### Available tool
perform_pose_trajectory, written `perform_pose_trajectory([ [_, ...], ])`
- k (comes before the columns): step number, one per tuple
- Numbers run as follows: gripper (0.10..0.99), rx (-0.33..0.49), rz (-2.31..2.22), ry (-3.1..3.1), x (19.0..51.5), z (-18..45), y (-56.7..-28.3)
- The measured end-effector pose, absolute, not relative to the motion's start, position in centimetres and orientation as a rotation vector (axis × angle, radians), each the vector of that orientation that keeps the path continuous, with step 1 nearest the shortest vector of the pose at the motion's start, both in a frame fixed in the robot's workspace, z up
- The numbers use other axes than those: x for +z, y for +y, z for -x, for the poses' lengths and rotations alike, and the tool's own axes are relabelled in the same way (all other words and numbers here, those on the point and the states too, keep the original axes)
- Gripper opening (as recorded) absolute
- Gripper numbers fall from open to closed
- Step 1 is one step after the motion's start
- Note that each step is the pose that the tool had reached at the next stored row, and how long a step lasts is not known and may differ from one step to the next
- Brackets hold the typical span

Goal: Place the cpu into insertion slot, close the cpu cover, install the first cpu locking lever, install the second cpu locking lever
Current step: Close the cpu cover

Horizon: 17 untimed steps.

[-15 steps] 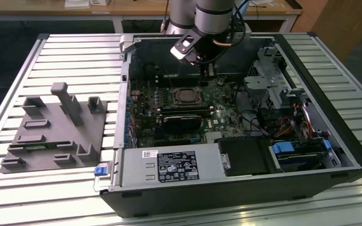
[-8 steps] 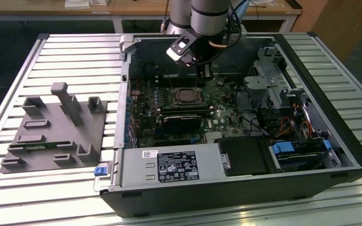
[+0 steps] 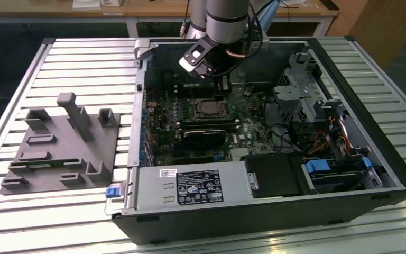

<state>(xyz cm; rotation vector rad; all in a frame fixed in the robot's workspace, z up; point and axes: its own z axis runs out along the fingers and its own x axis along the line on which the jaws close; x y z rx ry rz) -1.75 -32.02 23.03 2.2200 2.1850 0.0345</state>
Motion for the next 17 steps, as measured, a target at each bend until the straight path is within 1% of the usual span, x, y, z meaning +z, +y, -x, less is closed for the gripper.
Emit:
perform_pose_trajectory([
  [9, 0.106, 0.030, -2.220, 2.186, 22.3, 3.6, -32.1],
  [17, 0.106, 0.032, -2.148, 2.258, 22.3, 3.6, -32.1],
])
